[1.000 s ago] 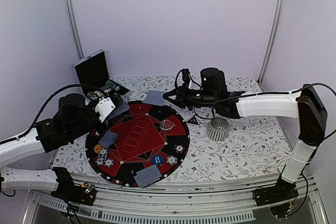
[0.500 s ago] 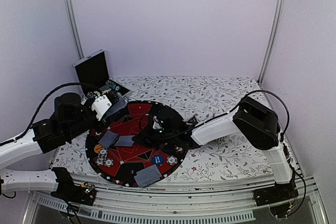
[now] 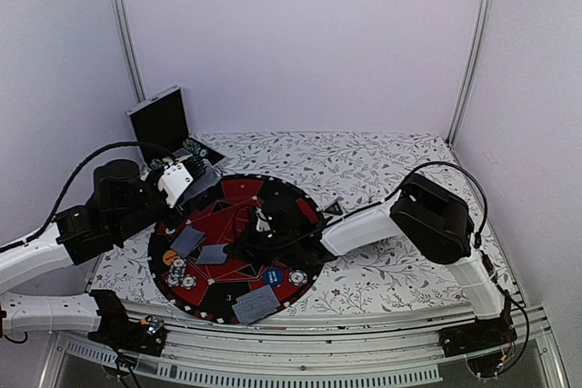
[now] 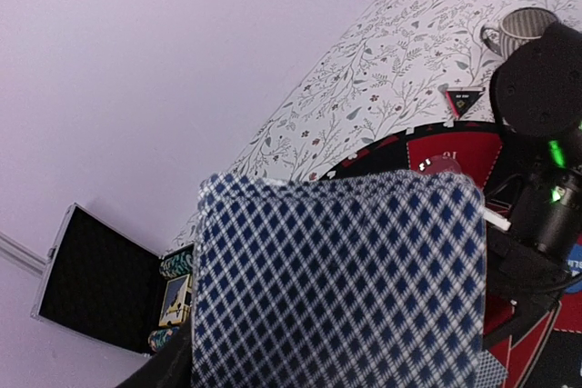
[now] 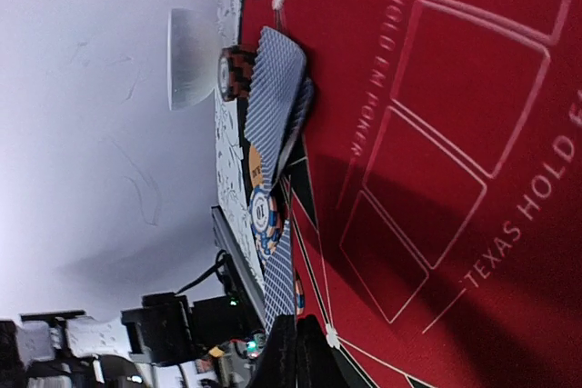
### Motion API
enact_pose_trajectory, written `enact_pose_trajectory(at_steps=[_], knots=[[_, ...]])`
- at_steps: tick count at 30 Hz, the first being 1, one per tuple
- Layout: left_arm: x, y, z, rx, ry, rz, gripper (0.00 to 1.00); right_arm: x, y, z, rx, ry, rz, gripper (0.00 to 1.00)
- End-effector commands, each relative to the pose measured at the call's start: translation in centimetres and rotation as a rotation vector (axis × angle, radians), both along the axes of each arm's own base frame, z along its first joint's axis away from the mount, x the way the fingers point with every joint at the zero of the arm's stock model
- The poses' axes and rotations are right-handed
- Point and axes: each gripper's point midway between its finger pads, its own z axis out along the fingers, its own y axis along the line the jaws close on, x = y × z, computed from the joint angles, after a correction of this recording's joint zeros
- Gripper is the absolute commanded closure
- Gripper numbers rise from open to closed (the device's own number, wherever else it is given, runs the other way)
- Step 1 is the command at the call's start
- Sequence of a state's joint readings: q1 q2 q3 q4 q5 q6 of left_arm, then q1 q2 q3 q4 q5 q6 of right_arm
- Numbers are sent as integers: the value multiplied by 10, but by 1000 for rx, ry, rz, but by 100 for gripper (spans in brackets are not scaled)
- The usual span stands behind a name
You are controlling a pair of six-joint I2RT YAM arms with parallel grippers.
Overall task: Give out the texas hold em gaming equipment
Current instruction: Flop the poker card in the community card area.
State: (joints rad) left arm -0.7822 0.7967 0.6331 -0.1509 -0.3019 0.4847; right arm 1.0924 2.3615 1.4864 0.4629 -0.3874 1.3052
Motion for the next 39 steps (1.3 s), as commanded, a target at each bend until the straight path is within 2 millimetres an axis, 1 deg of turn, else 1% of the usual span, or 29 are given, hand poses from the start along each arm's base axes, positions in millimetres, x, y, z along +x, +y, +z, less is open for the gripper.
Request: enact_pose_trajectory(at_steps=[1,2,4,6,9,11,13,15,18,21,23,24,26,30,33,37,39], knots=[[4,1,19,-46,-34,13,46,2,-1,97,6,-538,85,98],[4,1,20,-49,-35,12,46,3,-8,107,-30,-614,89,98],[4,2,21,-50,-36,13,46,6,-20,100,-130,-751,140,98],[5,3,22,-51,-39,19,46,7,-29,85,-245,-912,245,98],[5,6,24,-55,-46,31,46,1,-40,58,-361,-1095,444,98],[5,7,25,-58,-51,34,46,6,-47,48,-433,-1241,524,98],[5,7,26,-60,-52,34,46,14,-46,49,-482,-1401,583,98],[6,7,24,-55,-48,36,46,24,-42,53,-521,-1534,617,98],[6,6,24,-56,-46,35,46,34,-30,66,-532,-1722,628,98],[6,7,23,-55,-45,37,46,38,-17,78,-536,-1878,613,98],[6,7,22,-54,-44,35,46,38,-11,78,-553,-1957,609,98],[6,7,23,-56,-44,34,46,37,-8,75,-566,-1992,607,98],[6,6,22,-56,-42,30,46,36,-7,61,-603,-2077,652,98],[6,6,22,-55,-41,28,46,19,-5,32,-626,-2206,776,98],[6,5,21,-55,-37,22,46,5,-7,11,-594,-2264,878,98],[6,4,20,-53,-33,21,46,-6,-10,-9,-563,-2291,974,98],[6,4,20,-54,-34,21,46,-14,-11,-16,-529,-2299,1027,98]])
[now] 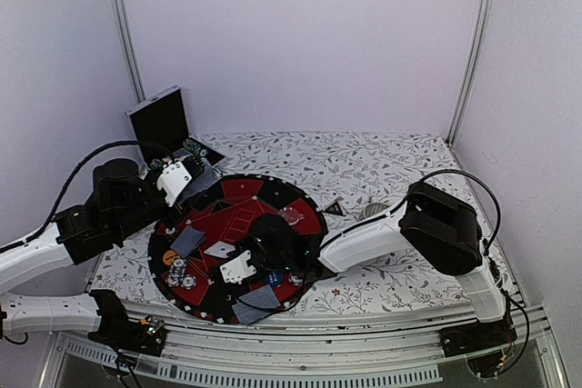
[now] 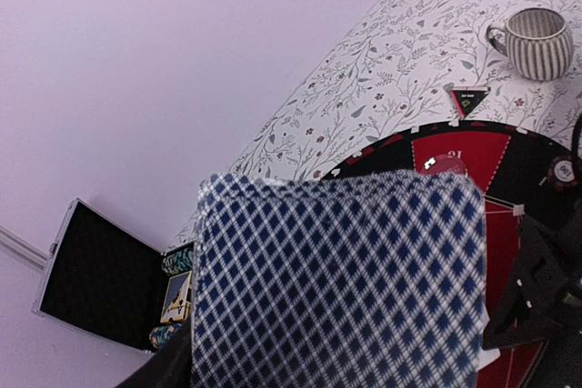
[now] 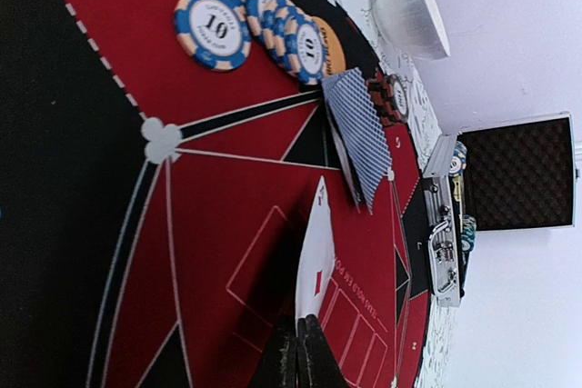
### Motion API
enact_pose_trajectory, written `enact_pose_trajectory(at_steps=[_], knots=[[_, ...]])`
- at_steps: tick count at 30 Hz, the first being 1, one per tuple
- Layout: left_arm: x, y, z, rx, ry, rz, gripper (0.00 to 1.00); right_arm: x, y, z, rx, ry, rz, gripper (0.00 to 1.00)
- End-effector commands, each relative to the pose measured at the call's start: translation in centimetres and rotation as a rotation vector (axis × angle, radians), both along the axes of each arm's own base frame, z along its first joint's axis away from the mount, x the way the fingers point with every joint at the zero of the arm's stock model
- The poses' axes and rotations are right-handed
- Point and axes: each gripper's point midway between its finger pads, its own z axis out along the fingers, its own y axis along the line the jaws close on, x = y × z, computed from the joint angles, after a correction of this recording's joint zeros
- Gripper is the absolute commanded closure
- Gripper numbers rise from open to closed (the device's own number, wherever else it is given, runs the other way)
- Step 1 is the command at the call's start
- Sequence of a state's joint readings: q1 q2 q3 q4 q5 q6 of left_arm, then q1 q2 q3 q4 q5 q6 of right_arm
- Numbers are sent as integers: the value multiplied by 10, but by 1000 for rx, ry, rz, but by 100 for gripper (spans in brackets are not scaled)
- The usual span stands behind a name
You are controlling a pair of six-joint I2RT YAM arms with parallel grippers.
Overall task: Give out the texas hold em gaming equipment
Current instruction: Flop the poker card in the community card area.
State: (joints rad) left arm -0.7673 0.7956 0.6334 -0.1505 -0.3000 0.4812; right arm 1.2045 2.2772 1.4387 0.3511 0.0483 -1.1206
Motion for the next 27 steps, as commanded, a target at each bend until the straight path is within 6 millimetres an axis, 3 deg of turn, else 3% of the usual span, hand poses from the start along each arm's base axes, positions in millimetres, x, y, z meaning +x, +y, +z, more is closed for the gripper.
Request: enact_pose_trajectory(at_steps=[1,5,27], knots=[[4,1,19,-48,-33,8,45,-18,1,-20,-60,-51,122,98],[4,0,19,-48,-33,7,46,-33,0,-25,-86,-55,199,98],[3,0,19,-50,-31,2,46,-59,13,-29,-132,-25,298,98]])
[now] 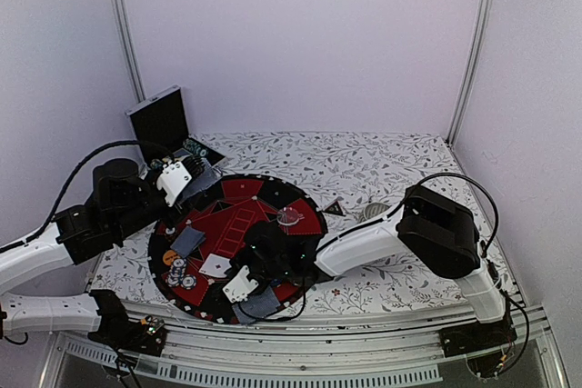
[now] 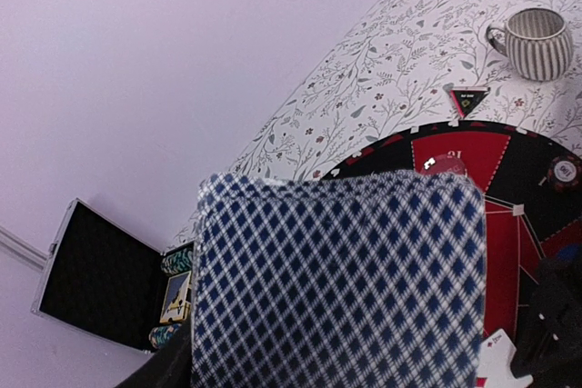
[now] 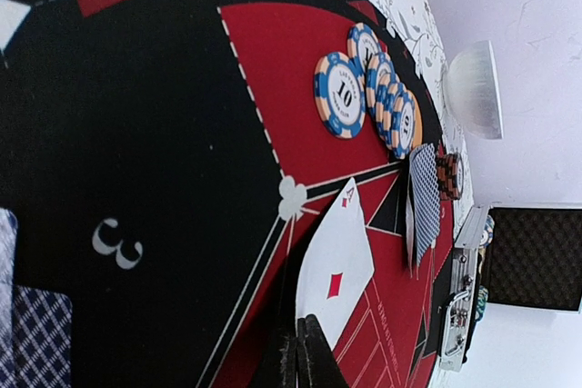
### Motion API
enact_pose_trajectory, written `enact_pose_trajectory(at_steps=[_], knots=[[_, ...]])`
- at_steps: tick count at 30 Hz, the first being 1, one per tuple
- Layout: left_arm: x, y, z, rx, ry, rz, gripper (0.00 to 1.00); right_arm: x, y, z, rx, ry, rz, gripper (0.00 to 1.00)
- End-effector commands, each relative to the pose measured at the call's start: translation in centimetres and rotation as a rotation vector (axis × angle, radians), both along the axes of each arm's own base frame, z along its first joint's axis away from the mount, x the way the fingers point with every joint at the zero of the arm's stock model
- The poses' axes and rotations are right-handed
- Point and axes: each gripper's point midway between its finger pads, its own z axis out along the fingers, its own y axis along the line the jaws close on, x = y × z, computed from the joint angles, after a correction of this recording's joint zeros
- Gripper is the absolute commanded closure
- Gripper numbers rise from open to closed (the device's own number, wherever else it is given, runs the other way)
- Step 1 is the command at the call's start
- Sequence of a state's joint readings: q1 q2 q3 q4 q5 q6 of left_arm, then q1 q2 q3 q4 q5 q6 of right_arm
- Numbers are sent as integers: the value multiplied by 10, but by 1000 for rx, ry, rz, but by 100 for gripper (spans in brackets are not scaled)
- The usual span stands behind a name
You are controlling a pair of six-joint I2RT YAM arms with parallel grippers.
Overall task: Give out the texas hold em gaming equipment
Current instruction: Flop the poker card in the community card area.
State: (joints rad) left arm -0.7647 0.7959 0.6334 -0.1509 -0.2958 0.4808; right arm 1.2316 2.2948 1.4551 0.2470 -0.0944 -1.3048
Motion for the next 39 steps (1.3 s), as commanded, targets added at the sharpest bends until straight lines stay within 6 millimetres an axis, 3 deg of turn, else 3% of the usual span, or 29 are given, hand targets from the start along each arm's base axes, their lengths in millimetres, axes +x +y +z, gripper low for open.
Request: enact_pose_trajectory(at_steps=[1,13,19,30,37,39], knots=[[3,0,20,-48,-33,3,46,-18,9,-4,-12,23,53,98],[1,0,21,-57,-35,-1,46,-14,8,-5,-27,19,24,98],[2,0,22,-57,-36,0,46,-3,6,-7,-44,30,-61,98],[2,0,20,-53,-32,-2,46,-14,2,-5,-58,51,-13,97],[2,0,20,-53,-33,-2,46,-15,0,-2,-58,30,0,82],[2,-1,20,-52,-31,-5,46,-15,-1,1,-51,19,1,74]])
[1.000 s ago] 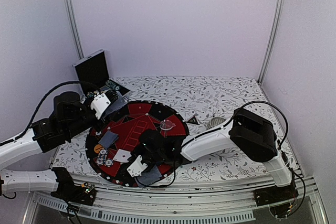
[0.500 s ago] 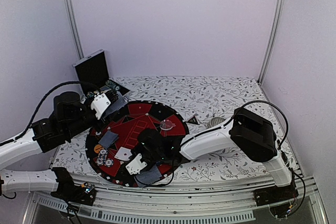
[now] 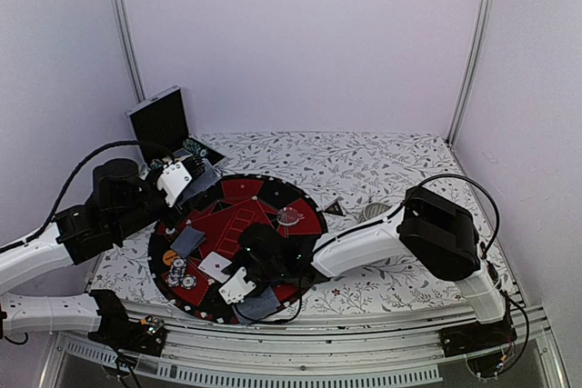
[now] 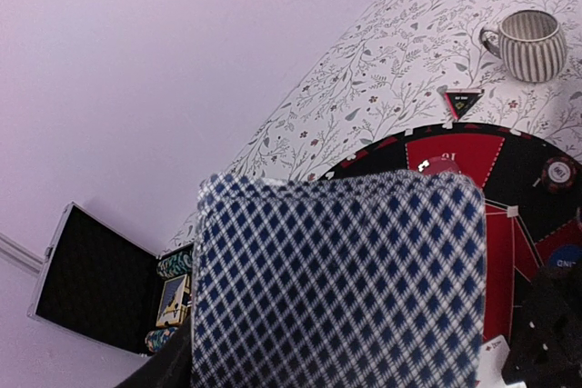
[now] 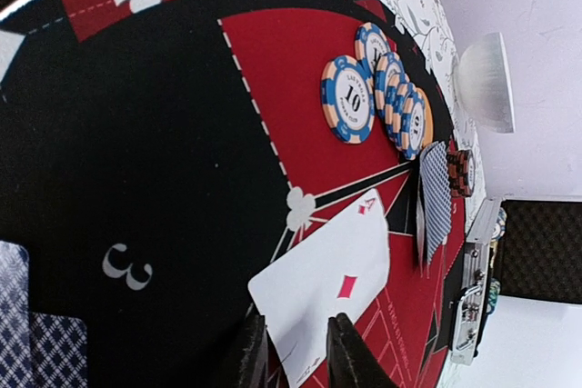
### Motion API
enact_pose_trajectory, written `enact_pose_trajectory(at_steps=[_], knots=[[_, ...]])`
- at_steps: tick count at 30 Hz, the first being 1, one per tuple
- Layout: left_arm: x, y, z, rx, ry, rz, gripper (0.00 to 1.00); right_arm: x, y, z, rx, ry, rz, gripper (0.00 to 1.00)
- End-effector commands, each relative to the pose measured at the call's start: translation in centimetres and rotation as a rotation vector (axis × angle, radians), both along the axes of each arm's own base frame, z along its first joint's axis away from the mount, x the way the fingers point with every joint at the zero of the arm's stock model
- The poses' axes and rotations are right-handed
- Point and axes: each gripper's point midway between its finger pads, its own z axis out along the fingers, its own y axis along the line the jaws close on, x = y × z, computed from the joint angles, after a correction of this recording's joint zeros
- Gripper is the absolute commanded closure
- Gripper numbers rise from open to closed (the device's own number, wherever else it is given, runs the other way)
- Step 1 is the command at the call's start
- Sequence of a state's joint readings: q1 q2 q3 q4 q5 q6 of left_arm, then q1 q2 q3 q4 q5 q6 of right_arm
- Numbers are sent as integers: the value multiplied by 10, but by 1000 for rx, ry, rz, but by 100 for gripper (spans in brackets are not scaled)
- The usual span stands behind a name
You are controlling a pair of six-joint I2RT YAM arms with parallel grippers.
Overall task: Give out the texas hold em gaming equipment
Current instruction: Flop the poker card in the community card area, then pick up the poker card from the face-down deck piles.
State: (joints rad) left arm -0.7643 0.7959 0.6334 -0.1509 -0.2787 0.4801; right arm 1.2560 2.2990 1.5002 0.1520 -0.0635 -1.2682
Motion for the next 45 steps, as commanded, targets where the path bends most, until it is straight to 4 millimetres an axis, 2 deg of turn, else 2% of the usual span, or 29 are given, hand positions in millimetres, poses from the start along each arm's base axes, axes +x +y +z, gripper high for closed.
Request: enact_pose_trajectory(at_steps=[1,5,8,13,15,16,18,19,23,26,28,30,31,36,40,42,45], knots=[[3,1,20,-49,-35,10,46,-5,-4,7,4,-17,23,71],[3,1,20,-47,-34,10,46,-2,-5,22,29,-50,10,56],[4,2,19,-46,-32,12,46,-2,-3,46,87,-64,5,44],[4,2,19,-43,-33,15,46,-7,-3,114,260,-34,-13,34],[4,3,19,-44,-34,17,46,-12,-8,142,333,0,-21,27],[4,2,19,-43,-35,15,46,-13,-11,160,381,20,-32,20],[3,2,19,-41,-36,9,46,-15,-19,190,467,131,-87,2],[3,1,19,-41,-37,4,46,-14,-24,204,504,200,-119,1],[-1,-2,18,-39,-35,-27,46,6,-50,254,632,497,-236,1],[-5,-7,12,-22,-26,-67,46,24,-76,294,693,843,-236,1],[-12,-16,8,-14,-10,-131,46,46,-93,312,705,1124,-267,1],[-21,-25,7,-14,-1,-197,47,72,-101,311,693,1402,-375,1],[-25,-28,7,-16,-1,-225,47,78,-102,306,681,1470,-412,1],[-36,-35,5,-1,-18,-287,48,87,-82,269,547,1679,-593,1],[-38,-38,-2,35,-22,-295,49,74,-53,254,428,1742,-659,1],[-38,-38,-4,55,-28,-292,50,68,-40,255,384,1741,-645,1],[-37,-37,-7,77,-36,-279,50,59,-31,250,338,1764,-625,1]])
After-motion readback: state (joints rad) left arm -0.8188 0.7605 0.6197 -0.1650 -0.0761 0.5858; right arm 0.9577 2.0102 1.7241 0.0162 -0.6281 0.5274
